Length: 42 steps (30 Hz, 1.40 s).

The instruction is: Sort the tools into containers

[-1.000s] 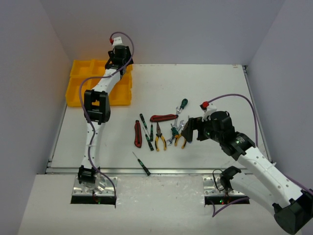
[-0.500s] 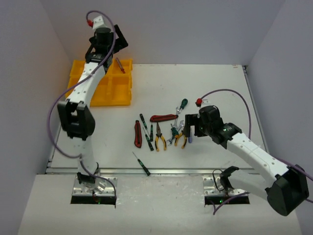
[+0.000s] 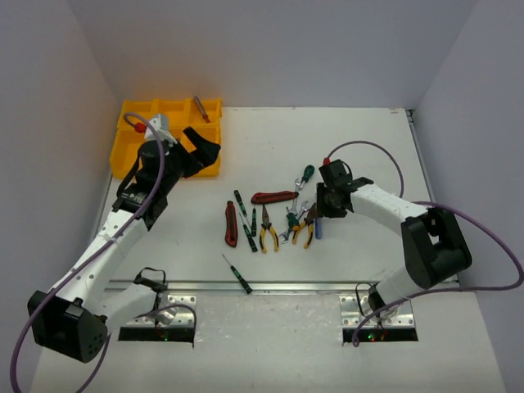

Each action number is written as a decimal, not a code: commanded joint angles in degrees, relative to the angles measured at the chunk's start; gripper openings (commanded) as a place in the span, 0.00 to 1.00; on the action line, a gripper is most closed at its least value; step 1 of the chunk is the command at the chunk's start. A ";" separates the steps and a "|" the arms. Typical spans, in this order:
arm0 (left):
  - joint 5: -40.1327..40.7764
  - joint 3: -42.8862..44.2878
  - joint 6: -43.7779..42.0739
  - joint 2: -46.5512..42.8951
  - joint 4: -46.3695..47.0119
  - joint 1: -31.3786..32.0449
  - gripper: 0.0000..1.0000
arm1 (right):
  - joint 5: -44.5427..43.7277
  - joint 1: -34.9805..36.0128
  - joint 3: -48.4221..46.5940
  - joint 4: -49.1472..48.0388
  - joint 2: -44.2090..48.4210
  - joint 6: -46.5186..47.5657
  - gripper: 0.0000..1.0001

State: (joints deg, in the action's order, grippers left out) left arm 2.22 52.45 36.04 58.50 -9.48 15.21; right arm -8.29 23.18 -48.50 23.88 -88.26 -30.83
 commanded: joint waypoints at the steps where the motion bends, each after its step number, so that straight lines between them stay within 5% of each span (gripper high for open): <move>1: -3.53 -2.98 -2.48 -3.21 -5.17 2.84 1.00 | 3.67 0.29 1.36 -5.08 -1.85 -0.79 0.38; 6: -3.10 -6.72 -3.90 -7.85 -7.90 3.49 1.00 | 4.07 0.27 3.27 -7.04 -4.35 -1.90 0.36; 14: -4.92 -10.35 -4.13 -8.09 -7.73 3.60 1.00 | 1.18 0.42 6.97 -6.08 -2.25 -3.36 0.11; 17: -9.83 -12.09 -2.94 -6.23 -3.88 4.46 1.00 | 0.77 1.39 7.04 -4.49 2.83 -3.44 0.01; 21: -23.47 -14.88 1.00 -3.29 8.88 6.84 1.00 | 0.60 3.36 7.26 -3.37 18.14 -2.69 0.00; 23: -28.49 -16.45 3.29 -2.56 19.23 8.72 1.00 | 7.52 3.71 9.02 -7.98 25.78 -0.90 0.00; 29: -29.15 -17.67 8.34 -1.40 38.59 20.23 1.00 | 56.39 3.96 15.77 -32.38 36.86 -2.34 0.00; 32: -26.85 -16.22 8.36 1.13 43.00 24.16 0.98 | 59.30 3.98 15.53 -36.49 38.17 -5.39 0.00; 37: -25.16 -14.31 7.29 4.43 45.69 28.29 0.88 | 63.39 3.98 14.49 -39.18 38.08 -9.25 0.00; 42: -24.01 -12.51 6.97 8.34 46.53 29.74 0.45 | 65.65 4.08 14.71 -42.41 38.47 -11.07 0.00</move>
State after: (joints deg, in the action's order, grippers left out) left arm -23.21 36.43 43.58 64.56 31.17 43.97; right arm 51.70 27.23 -32.96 -11.46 -50.61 -39.15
